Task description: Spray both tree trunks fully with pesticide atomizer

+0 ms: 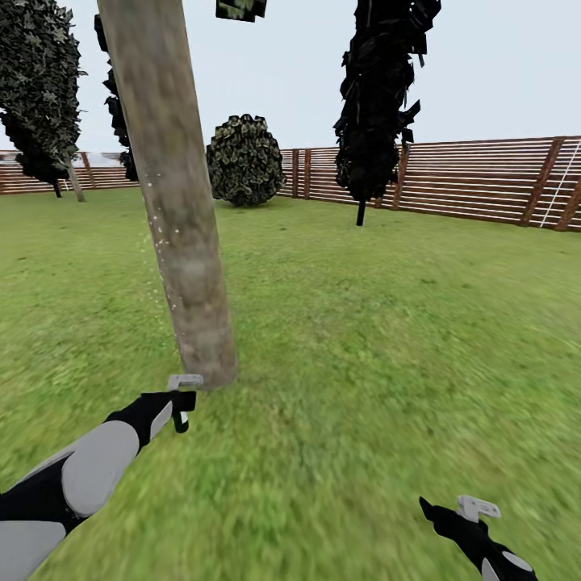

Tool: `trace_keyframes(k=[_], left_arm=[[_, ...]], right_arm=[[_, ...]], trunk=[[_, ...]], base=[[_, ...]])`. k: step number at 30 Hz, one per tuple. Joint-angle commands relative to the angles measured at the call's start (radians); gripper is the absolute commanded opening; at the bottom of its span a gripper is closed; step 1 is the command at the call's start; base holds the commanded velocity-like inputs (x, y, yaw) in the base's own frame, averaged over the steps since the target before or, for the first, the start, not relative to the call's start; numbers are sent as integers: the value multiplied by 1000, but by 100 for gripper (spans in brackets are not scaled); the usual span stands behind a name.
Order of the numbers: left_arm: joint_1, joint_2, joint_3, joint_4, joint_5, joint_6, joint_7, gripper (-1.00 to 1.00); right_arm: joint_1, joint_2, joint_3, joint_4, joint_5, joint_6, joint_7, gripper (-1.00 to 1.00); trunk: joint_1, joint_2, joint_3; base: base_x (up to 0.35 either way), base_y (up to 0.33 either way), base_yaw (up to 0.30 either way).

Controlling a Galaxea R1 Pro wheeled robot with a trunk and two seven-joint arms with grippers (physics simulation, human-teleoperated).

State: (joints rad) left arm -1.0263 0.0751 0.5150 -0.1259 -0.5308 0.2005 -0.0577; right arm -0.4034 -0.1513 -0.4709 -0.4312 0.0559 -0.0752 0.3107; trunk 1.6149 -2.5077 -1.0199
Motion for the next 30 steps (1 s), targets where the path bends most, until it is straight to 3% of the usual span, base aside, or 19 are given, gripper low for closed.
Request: trace_keyframes(k=[1, 4, 7, 14, 23, 26, 28, 29, 30], left_arm=[[0, -1, -2, -2, -1, -30, 1, -100], [0, 0, -1, -60, -1, -61, 13, -100], [0, 2, -1, -149, -1, -34, 28, -100], [-1, 3, -1, -235, -1, -21, 30, -100], [-13, 5, -3, -256, -4, -14, 31, -100], [-42, 3, -4, -255, -5, -13, 32, -100], [-63, 2, -4, -255, -6, 17, 31, -100], [-71, 2, -4, -256, -6, 54, 30, -100], [-91, 2, -4, -258, -6, 136, 28, -100]], right_arm=[[0, 0, 0, 2, 0, 0, 0, 100], [0, 0, 0, 3, 1, 0, 1, 100], [0, 0, 0, 4, 1, 0, 0, 100], [0, -1, -1, 9, -1, 0, 0, 100], [0, -1, -2, 9, -1, -2, -1, 100], [0, -1, -2, 9, -1, -2, -2, 100], [0, -1, -2, 9, -1, -2, -2, 100], [0, 0, -2, 9, -1, -2, -2, 100], [0, -1, -3, 8, -2, -2, -2, 100]], trunk=[[0, 0, 0], [0, 0, 0], [0, 0, 0], [0, 0, 0], [0, 0, 0], [0, 0, 0], [0, 0, 0], [0, 0, 0], [0, 0, 0]], base=[[5, -11, 0], [2, -4, 0], [0, 0, 0], [-161, 0, 0], [-41, 0, 0], [0, 0, 0], [0, 0, 0], [0, 0, 0], [0, 0, 0]])
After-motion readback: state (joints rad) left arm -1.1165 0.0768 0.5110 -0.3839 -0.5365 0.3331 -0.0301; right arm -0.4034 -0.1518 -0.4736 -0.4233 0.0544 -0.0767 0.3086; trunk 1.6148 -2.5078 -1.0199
